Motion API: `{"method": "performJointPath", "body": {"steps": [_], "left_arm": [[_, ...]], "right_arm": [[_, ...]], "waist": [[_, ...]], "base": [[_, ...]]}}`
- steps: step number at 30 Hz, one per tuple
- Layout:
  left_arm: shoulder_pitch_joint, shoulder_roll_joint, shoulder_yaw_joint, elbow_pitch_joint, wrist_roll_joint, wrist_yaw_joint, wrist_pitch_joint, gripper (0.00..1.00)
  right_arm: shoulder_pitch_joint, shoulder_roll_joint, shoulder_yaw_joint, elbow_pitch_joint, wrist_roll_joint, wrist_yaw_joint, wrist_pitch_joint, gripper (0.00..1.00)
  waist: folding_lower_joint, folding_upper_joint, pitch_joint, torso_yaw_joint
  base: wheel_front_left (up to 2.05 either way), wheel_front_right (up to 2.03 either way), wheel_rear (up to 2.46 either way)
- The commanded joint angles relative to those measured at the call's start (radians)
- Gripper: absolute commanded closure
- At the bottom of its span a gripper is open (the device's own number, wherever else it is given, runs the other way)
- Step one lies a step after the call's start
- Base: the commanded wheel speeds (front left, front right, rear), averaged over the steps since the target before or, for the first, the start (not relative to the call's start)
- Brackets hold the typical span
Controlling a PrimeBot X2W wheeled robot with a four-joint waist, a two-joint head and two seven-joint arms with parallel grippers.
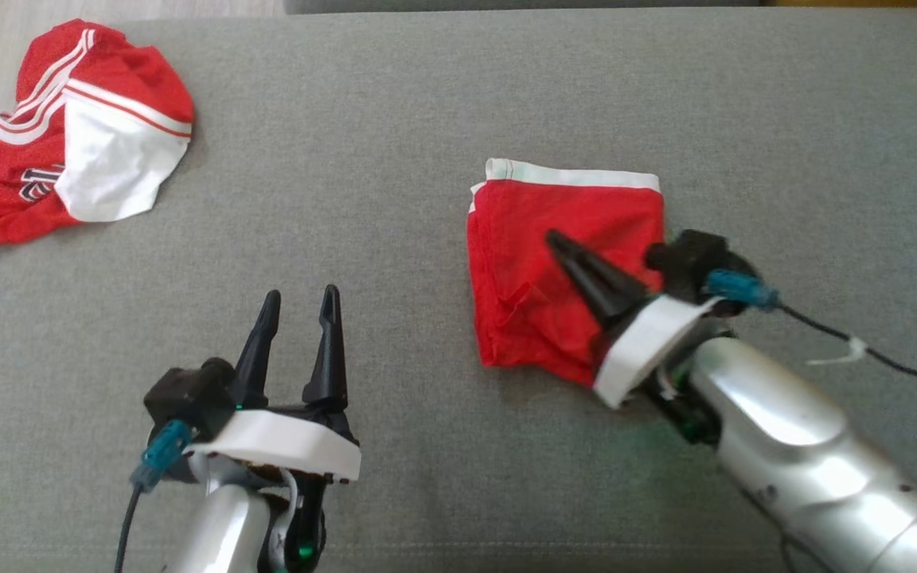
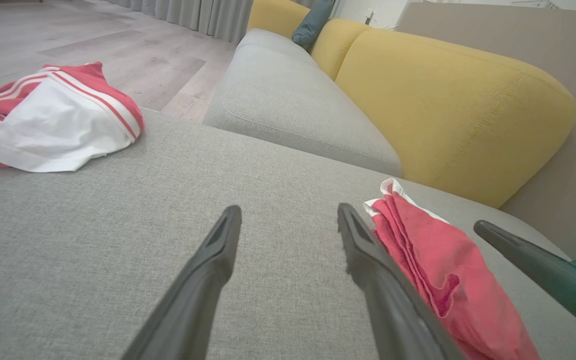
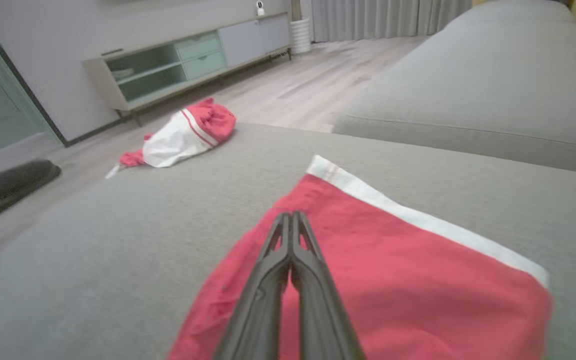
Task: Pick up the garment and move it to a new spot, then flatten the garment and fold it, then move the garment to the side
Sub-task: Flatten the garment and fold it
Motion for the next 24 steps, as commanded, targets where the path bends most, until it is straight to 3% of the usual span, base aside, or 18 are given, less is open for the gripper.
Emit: {"method": "performJointPath", "body": {"steps": [1,4,9,16,24], "left_arm": [[-0.022,-0.002,0.038,-0.036,0.000,0.001,-0.008,0.00],[-0.025,-0.002,0.037,-0.036,0.001,-0.001,-0.008,0.00],[-0.036,-0.002,0.034,-0.033,0.003,-0.004,-0.008,0.00],[-0.034,-0.002,0.035,-0.026,0.001,-0.004,-0.008,0.00],[-0.028,-0.002,0.034,-0.025,0.001,-0.004,-0.008,0.00]], "right_arm": [[0.003,-0.001,-0.003,-0.008,-0.014,0.007,-0.004,1.00],[0.004,-0.009,0.016,0.006,-0.031,0.007,0.015,1.00],[-0.014,-0.040,0.138,0.024,-0.062,0.007,0.063,1.00],[-0.036,-0.069,0.274,-0.011,-0.008,0.007,0.074,1.00],[-0.028,-0.046,0.342,-0.048,0.052,0.007,0.083,1.00]], "waist": [[0.0000,0.0000,0.004,0.002],[0.0000,0.0000,0.012,0.005],[0.0000,0.0000,0.027,0.018],[0.0000,0.0000,0.023,0.032],[0.0000,0.0000,0.013,0.034]], "base": [[0.00,0.00,0.00],[0.00,0.00,0.00],[0.00,0.00,0.00],[0.00,0.00,0.00],[0.00,0.00,0.00]]}}
